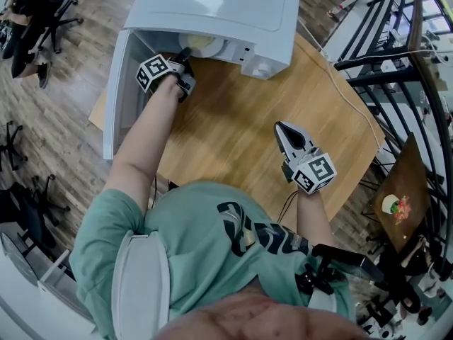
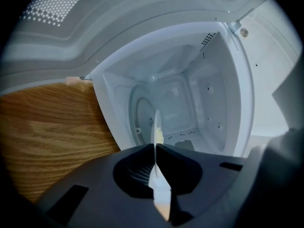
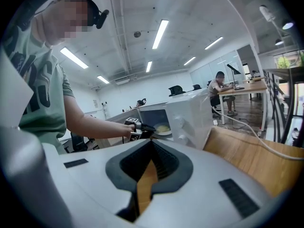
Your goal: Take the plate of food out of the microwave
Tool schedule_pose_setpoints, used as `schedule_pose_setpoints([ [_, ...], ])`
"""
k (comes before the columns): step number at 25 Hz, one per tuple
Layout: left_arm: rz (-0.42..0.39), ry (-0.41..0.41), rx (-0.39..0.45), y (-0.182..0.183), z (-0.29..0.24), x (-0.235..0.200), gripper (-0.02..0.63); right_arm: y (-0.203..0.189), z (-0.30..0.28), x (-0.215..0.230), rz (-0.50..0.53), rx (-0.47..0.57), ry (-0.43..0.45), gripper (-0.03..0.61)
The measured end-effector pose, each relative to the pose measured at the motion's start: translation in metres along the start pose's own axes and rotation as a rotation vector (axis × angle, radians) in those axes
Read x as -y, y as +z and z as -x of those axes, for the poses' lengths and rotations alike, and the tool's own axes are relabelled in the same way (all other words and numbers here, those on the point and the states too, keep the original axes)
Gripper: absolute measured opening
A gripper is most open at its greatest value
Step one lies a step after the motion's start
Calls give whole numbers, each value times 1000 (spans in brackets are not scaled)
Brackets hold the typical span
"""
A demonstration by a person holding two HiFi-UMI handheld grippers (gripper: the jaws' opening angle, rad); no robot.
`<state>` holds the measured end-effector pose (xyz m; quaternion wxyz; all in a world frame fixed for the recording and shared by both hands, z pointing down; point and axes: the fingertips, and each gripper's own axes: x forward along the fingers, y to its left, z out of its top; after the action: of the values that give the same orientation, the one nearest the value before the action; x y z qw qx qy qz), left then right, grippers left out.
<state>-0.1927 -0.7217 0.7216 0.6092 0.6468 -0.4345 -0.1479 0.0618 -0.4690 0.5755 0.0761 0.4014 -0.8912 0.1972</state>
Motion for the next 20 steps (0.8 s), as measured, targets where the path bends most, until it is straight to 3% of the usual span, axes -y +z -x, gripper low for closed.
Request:
schedule_pose_setpoints([
  [8, 70, -121, 31, -5, 25, 20, 17, 6, 10, -2, 11, 13, -15, 8],
  [20, 24, -130, -74, -60, 86, 27, 17, 18, 42, -17, 32, 59, -62, 8],
])
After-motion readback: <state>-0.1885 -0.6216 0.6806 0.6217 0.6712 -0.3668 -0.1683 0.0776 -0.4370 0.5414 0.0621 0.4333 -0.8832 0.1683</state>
